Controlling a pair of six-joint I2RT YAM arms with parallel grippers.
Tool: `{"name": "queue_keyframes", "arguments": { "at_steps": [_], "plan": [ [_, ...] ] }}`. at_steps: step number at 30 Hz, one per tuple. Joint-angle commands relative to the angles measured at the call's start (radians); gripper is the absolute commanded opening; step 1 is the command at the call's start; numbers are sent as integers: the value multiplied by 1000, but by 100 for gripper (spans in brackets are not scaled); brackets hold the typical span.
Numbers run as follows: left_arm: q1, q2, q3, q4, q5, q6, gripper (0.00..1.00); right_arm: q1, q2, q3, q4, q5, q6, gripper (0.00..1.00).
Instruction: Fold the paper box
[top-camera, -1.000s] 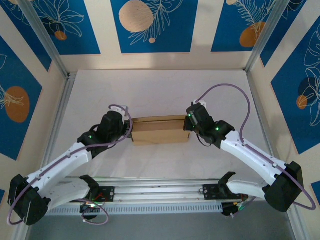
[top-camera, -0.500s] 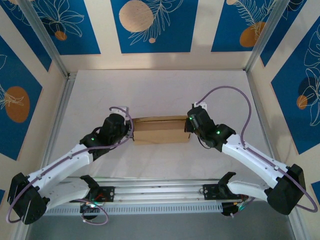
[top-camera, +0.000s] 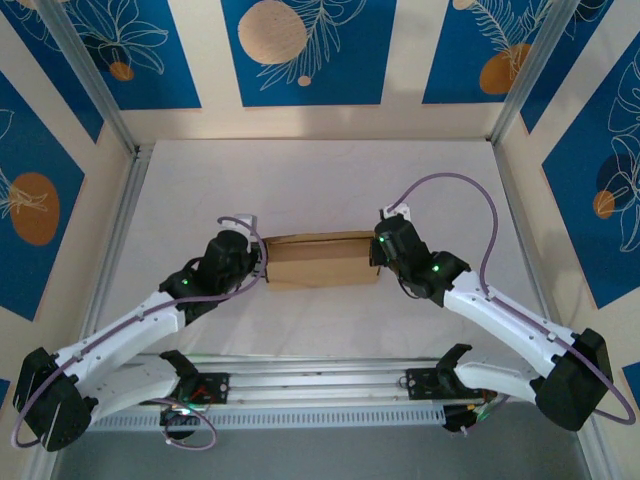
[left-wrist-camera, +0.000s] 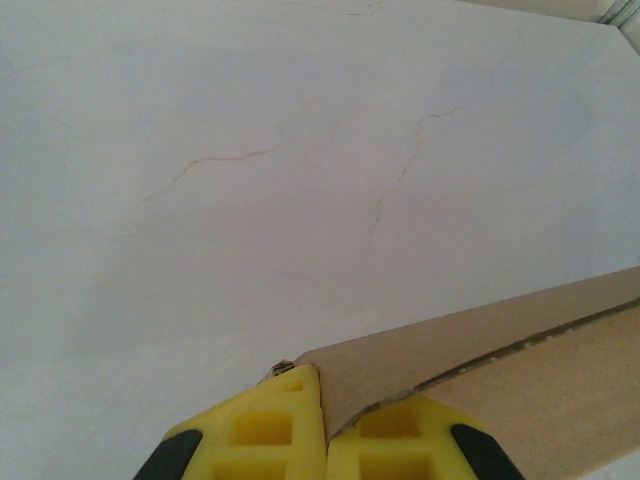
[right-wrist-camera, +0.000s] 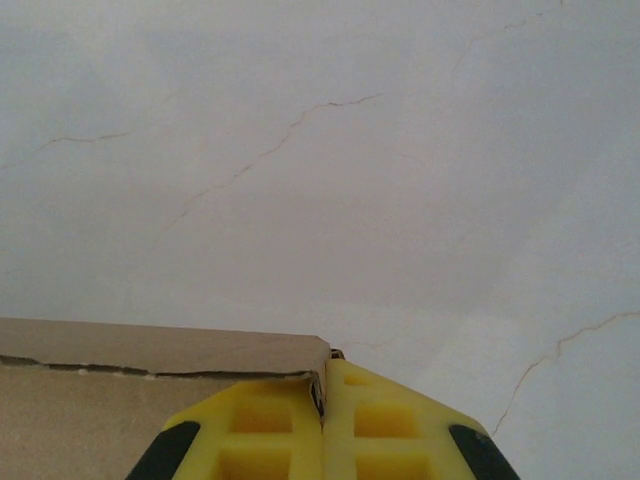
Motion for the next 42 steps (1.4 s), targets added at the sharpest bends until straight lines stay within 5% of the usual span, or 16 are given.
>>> {"name": "queue_keyframes", "arguments": {
  "at_steps": [1,29,39,42],
  "plan": [
    [-10,-4,-20,-27,-12,8,5,-7,-11,-24,-38,-9,-53,0],
    [-47,-38,-177,92,-54,23,5,25,-205,-325,166,-33,89,1],
    [-54,-13,-176,62,-87,74,3,-74,-206,-176,63,-185,51,48],
    [-53,4,-165,57,-82,89,2,-89,-230,-148,40,-248,28,55]
  ]
}}
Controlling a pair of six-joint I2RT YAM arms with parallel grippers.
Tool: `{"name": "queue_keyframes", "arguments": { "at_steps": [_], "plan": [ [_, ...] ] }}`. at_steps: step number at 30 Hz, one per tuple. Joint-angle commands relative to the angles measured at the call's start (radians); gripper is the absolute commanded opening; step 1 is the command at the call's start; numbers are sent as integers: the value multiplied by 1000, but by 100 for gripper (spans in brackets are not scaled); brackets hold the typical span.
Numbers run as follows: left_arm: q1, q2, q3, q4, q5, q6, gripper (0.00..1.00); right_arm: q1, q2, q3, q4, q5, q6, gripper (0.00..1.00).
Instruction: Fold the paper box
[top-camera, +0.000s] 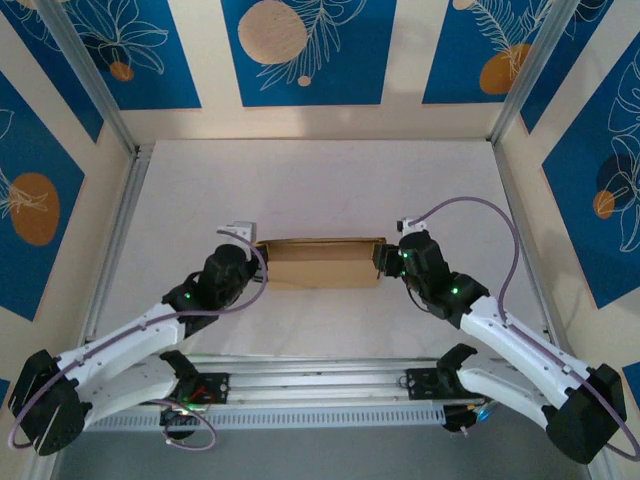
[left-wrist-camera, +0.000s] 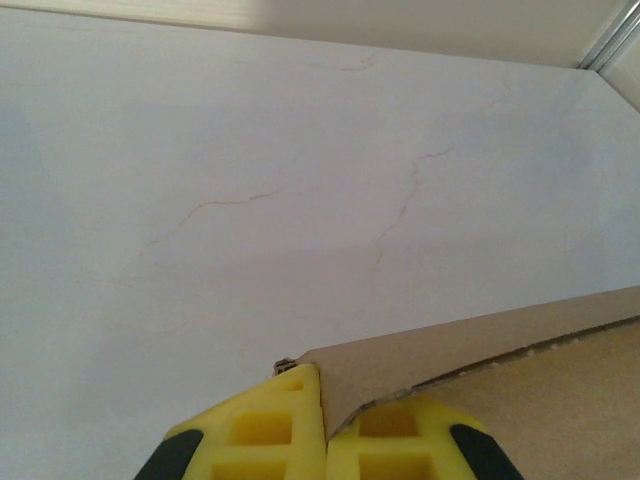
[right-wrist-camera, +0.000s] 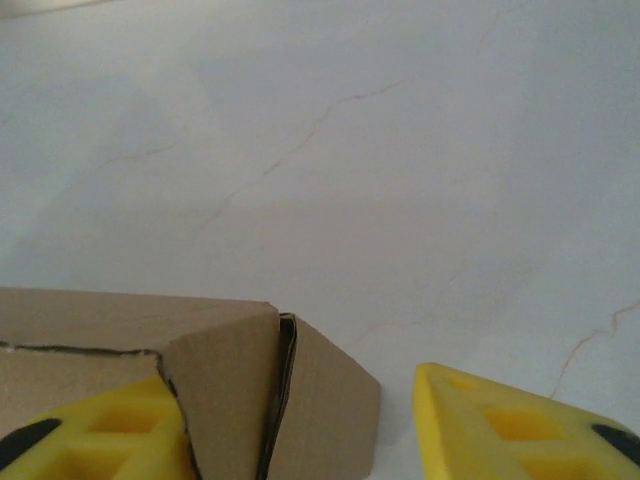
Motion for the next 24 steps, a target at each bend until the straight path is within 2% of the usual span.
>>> {"name": "queue_keyframes", "arguments": {
  "at_steps": [1,5,10,12,15,16,20,24],
  "plan": [
    [-10,43,-21,-156,8,34,2,-15,-42,54,-82,-93,-24,58],
    [-10,45,-13,-165,10,48,1,-61,-89,93,-110,-203,-29,62],
    [-11,48,-7,-177,6,57,1,-152,-100,161,-117,-393,-1,63],
    [-11,45,-7,-176,6,60,1,-187,-65,210,-149,-383,63,61],
    [-11,44,-6,-178,4,62,1,-244,56,331,-283,-384,176,47],
    [-11,43,-8,-179,3,63,1,-250,94,366,-315,-389,202,46],
    [-11,42,-7,-176,0,66,1,-248,209,474,-405,-384,306,45],
    [-13,43,-4,-171,-2,68,1,-230,280,505,-410,-386,360,43]
  ]
}}
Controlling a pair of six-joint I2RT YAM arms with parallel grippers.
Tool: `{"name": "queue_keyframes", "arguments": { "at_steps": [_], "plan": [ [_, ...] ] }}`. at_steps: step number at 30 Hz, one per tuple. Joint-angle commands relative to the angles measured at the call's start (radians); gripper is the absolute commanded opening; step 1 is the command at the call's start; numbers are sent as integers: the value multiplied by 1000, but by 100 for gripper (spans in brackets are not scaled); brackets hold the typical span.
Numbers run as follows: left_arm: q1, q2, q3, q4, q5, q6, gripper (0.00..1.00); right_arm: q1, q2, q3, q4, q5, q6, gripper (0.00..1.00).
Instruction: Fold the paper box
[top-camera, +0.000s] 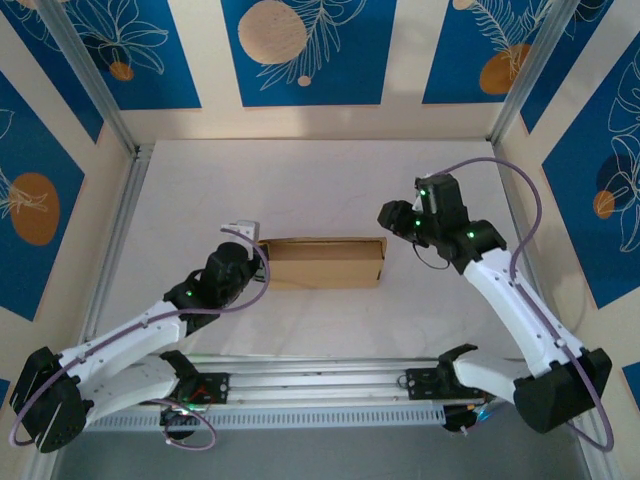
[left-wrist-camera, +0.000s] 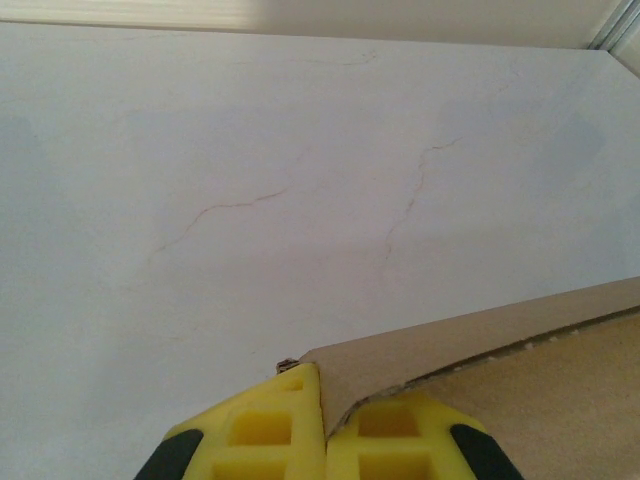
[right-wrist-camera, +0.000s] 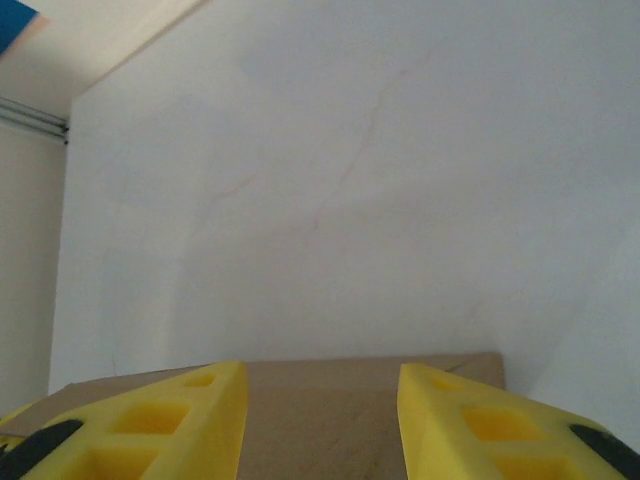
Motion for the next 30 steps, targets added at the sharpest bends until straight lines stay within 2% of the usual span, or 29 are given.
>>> {"name": "queue_keyframes", "arguments": {
  "at_steps": [1,5,9,16,25,30],
  "plan": [
    [-11,32,-21,-155,5,24,1,23,37,38,-69,-18,87,42],
    [-12,37,-18,-155,5,19,0,94,72,25,-70,40,65,39],
    [-12,32,-17,-161,6,11,1,142,45,-55,-40,97,21,33],
    [-11,17,-17,-173,7,6,3,159,-14,-196,7,143,-32,25],
    [-11,-41,37,-228,15,22,39,166,-17,-209,18,170,-59,25],
    [-9,-83,113,-306,67,68,56,177,-5,-200,18,184,-61,25]
  ]
}}
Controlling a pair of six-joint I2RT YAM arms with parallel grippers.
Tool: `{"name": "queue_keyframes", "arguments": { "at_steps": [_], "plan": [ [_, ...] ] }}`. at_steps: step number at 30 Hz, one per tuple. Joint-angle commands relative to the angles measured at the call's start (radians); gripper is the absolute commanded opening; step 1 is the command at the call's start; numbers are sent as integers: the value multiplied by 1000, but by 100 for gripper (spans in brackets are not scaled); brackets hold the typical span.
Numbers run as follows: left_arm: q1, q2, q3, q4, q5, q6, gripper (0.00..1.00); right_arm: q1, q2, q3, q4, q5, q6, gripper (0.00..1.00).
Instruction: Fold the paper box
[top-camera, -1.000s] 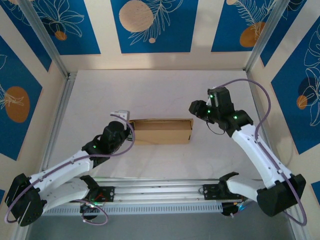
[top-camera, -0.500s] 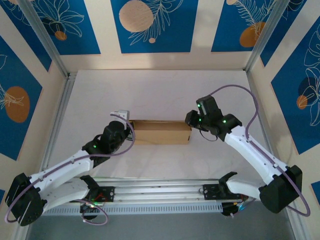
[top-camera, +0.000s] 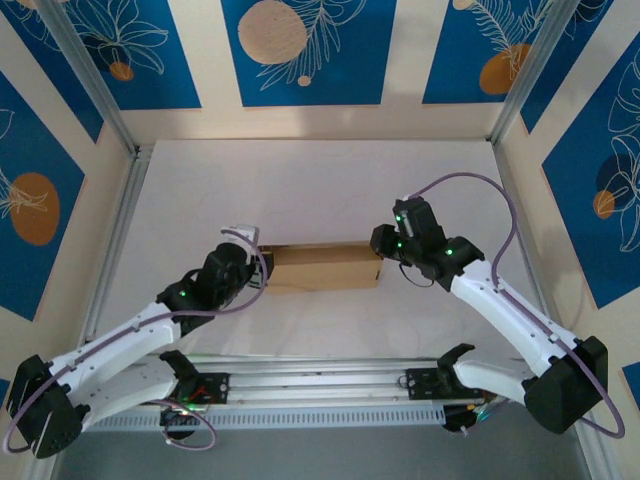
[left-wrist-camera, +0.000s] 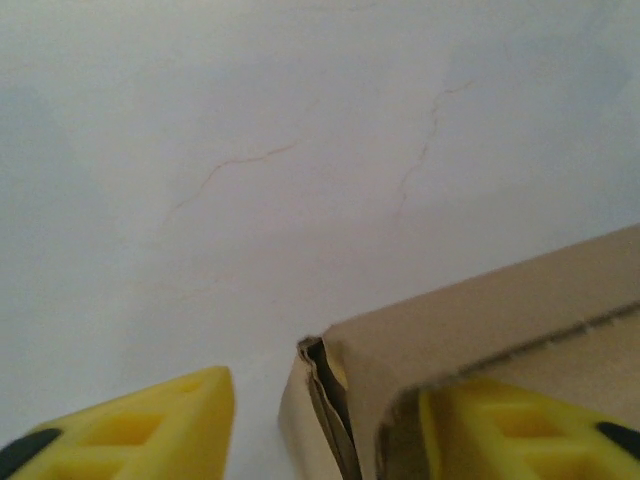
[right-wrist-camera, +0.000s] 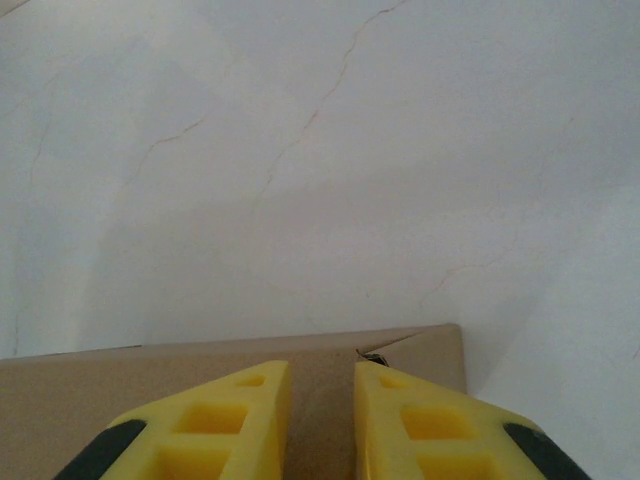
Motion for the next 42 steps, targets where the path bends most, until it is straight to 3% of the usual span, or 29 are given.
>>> {"name": "queue_keyframes", "arguments": {
  "at_steps": [1,6,10,20,28,31,38,42],
  "plan": [
    [-5,-37,72,-110,56,38,58,13,29,-24,-87,22,-20,25],
    [5,-54,164,-185,167,57,68,18,27,-19,-91,31,-16,25],
    [22,-58,209,-196,293,81,69,24,26,-16,-94,38,-7,26],
    [201,12,224,-142,308,-237,68,41,19,-22,-97,51,6,26],
    [216,104,232,-38,315,-306,57,49,12,-25,-98,62,9,26],
    [217,121,201,-8,334,-351,47,50,14,-30,-96,66,9,26],
    [214,93,78,69,385,-483,26,54,19,-46,-84,74,14,26],
    [191,53,24,75,330,-502,22,55,22,-56,-78,79,21,26]
  ]
}}
